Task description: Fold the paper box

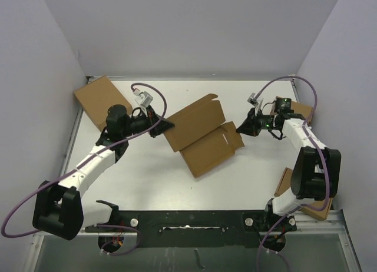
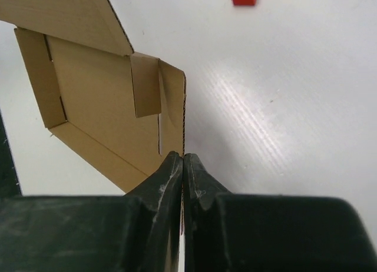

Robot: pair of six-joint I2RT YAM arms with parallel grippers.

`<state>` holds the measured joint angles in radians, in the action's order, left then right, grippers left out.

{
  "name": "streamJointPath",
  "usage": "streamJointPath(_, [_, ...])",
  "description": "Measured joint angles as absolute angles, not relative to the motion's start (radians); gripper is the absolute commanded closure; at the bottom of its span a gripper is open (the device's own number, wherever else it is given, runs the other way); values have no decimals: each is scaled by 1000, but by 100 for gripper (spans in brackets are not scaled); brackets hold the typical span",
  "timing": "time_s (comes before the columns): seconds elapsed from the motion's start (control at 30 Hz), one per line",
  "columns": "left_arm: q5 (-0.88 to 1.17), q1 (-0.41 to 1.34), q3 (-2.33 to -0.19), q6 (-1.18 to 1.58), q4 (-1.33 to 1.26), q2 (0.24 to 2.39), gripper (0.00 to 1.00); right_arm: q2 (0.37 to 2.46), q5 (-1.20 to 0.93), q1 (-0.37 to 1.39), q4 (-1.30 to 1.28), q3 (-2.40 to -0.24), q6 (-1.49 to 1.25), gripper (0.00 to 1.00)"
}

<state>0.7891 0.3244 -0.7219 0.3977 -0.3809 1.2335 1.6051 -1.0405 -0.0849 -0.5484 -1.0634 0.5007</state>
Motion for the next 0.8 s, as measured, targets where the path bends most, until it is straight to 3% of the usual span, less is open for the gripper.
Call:
streamJointPath(0.33, [787,339,-996,276,-289,1353,100,1438,-926,-52,-214,-1010,352,100])
streamJointPath(0.6, [770,377,-1034,178,-241,1461,100,1496,-778,51,83,-793,294,100])
streamJointPath(0.8, [755,387,-1034,159,-239,1476,100,1503,-775,61,164,-764,271,100])
